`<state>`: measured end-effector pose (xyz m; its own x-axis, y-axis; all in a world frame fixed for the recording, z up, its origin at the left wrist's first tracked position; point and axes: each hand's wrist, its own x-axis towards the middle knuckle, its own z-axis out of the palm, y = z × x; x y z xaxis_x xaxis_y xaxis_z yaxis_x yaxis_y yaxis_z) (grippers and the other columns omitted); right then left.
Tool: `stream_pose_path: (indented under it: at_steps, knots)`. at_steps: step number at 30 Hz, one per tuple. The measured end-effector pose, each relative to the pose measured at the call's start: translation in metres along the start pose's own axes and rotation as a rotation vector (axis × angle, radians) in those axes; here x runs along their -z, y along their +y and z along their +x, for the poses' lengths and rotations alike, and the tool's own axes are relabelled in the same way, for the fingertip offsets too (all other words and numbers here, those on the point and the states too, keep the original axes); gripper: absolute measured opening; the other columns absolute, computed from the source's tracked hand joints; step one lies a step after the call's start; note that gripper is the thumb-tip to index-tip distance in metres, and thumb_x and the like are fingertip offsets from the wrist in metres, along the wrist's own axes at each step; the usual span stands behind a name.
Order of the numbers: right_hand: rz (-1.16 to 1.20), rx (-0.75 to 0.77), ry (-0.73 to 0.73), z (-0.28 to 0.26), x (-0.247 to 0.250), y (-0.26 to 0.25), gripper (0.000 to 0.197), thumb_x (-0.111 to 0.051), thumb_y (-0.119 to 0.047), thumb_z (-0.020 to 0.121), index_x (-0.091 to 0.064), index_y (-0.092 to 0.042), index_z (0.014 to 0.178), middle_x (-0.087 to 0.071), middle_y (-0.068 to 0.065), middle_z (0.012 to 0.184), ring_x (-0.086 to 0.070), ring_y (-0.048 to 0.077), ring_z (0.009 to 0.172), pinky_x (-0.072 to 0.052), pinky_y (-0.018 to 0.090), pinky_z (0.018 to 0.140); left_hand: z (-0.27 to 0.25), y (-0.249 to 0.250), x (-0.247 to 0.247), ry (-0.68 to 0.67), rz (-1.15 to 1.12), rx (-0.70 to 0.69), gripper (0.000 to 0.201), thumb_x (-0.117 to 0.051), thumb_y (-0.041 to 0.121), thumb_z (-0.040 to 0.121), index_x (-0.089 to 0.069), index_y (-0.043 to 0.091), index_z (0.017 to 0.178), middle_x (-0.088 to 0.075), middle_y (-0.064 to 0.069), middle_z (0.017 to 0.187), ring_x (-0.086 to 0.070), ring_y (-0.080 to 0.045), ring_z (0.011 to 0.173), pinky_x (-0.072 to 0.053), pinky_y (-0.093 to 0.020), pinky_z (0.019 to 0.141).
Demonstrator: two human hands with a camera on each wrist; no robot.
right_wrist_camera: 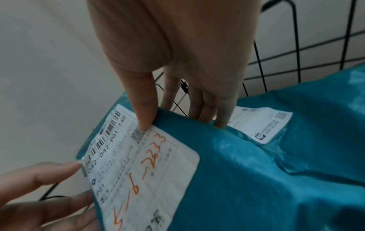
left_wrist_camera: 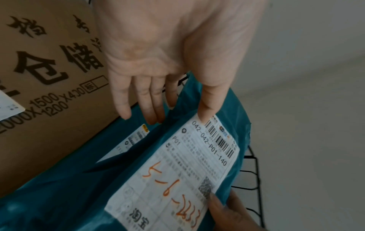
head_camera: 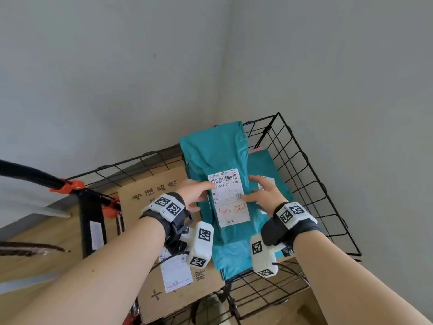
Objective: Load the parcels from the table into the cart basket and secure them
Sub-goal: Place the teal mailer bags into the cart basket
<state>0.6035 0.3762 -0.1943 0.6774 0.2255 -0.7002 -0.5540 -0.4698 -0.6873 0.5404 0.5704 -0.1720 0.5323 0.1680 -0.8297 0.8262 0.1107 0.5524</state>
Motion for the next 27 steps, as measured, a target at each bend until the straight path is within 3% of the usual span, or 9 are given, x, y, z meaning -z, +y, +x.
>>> stream_pose_path:
  at_steps: [3, 4, 8, 10, 12, 14, 18, 21, 27]
  knots:
    - [-0.063, -0.056, -0.082, 0.026, 0.002, 0.016, 0.052, -0.069, 0.003, 0.078, -0.052, -0.030, 0.113, -0.062, -0.002, 0.098, -0.060, 0.011, 0.087, -0.043, 0.020, 0.065, 0.030, -0.011, -0.006, 0.127, 0.026, 0.037, 0.017, -0.070, 0.027, 0.084, -0.058, 0.015, 0.085, -0.061, -0.005, 0.097, -0.058, -0.017, 0.093, -0.049, -0.037, 0.090]
    - [-0.110, -0.075, -0.119, 0.034, 0.002, 0.021, 0.053, -0.069, 0.001, 0.078, -0.052, -0.029, 0.117, -0.062, 0.000, 0.106, -0.060, 0.012, 0.092, -0.042, 0.019, 0.064, 0.037, -0.013, -0.008, 0.182, 0.039, 0.030, 0.018, -0.070, 0.025, 0.084, -0.057, 0.013, 0.082, -0.060, -0.006, 0.093, -0.057, -0.016, 0.086, -0.050, -0.036, 0.088]
    - [-0.362, -0.113, -0.195, 0.055, -0.002, 0.038, 0.059, -0.070, -0.012, 0.080, -0.048, -0.026, 0.133, -0.051, 0.003, 0.132, -0.051, 0.022, 0.119, -0.043, 0.027, 0.091, 0.062, -0.018, -0.014, 0.248, 0.045, 0.011, 0.014, -0.069, 0.020, 0.084, -0.058, 0.013, 0.089, -0.060, -0.004, 0.081, -0.057, -0.013, 0.073, -0.053, -0.031, 0.079]
    - [-0.410, -0.108, -0.105, 0.063, -0.001, 0.045, 0.051, -0.068, -0.012, 0.082, -0.053, -0.022, 0.130, -0.058, 0.004, 0.126, -0.056, 0.020, 0.107, -0.045, 0.026, 0.089, 0.073, -0.018, -0.020, 0.181, 0.043, 0.025, 0.020, -0.068, 0.019, 0.084, -0.060, 0.016, 0.102, -0.064, -0.004, 0.089, -0.061, -0.014, 0.082, -0.053, -0.031, 0.078]
    - [-0.441, -0.114, -0.014, 0.070, 0.002, 0.049, 0.042, -0.068, -0.012, 0.079, -0.061, -0.021, 0.120, -0.066, 0.004, 0.106, -0.059, 0.017, 0.080, -0.049, 0.024, 0.073, 0.079, -0.016, -0.030, 0.102, 0.070, 0.059, 0.028, -0.067, 0.021, 0.084, -0.059, 0.024, 0.111, -0.065, -0.004, 0.103, -0.059, -0.016, 0.097, -0.046, -0.035, 0.084]
    - [-0.472, -0.126, 0.006, 0.077, 0.005, 0.052, 0.035, -0.073, -0.016, 0.074, -0.066, -0.021, 0.107, -0.068, 0.003, 0.091, -0.059, 0.018, 0.068, -0.053, 0.026, 0.067, 0.085, -0.014, -0.041, 0.052, 0.107, 0.053, 0.031, -0.068, 0.021, 0.084, -0.059, 0.029, 0.112, -0.061, -0.001, 0.113, -0.055, -0.018, 0.107, -0.039, -0.036, 0.088]
    - [-0.459, -0.148, -0.073, 0.086, 0.009, 0.054, 0.037, -0.081, -0.027, 0.067, -0.062, -0.021, 0.098, -0.065, 0.001, 0.082, -0.064, 0.021, 0.071, -0.059, 0.038, 0.073, 0.098, -0.018, -0.057, 0.076, 0.161, -0.098, 0.037, -0.070, 0.003, 0.079, -0.063, 0.021, 0.111, -0.060, 0.000, 0.119, -0.055, -0.017, 0.107, -0.042, -0.028, 0.083]
    - [-0.486, -0.132, -0.138, 0.090, 0.009, 0.056, 0.049, -0.084, -0.034, 0.063, -0.052, -0.024, 0.099, -0.062, 0.001, 0.089, -0.067, 0.025, 0.082, -0.059, 0.041, 0.074, 0.105, -0.024, -0.061, 0.071, 0.237, -0.115, 0.046, -0.071, -0.011, 0.071, -0.063, 0.023, 0.102, -0.061, -0.005, 0.121, -0.054, -0.018, 0.115, -0.044, -0.033, 0.100]
    - [-0.581, -0.109, -0.123, 0.097, 0.004, 0.063, 0.051, -0.084, -0.032, 0.062, -0.050, -0.022, 0.099, -0.056, -0.004, 0.093, -0.056, 0.017, 0.088, -0.049, 0.031, 0.076, 0.116, -0.030, -0.058, 0.112, 0.551, -0.081, 0.079, -0.085, 0.005, 0.064, -0.048, 0.020, 0.132, -0.044, -0.007, 0.132, -0.048, -0.020, 0.119, -0.041, -0.025, 0.095]
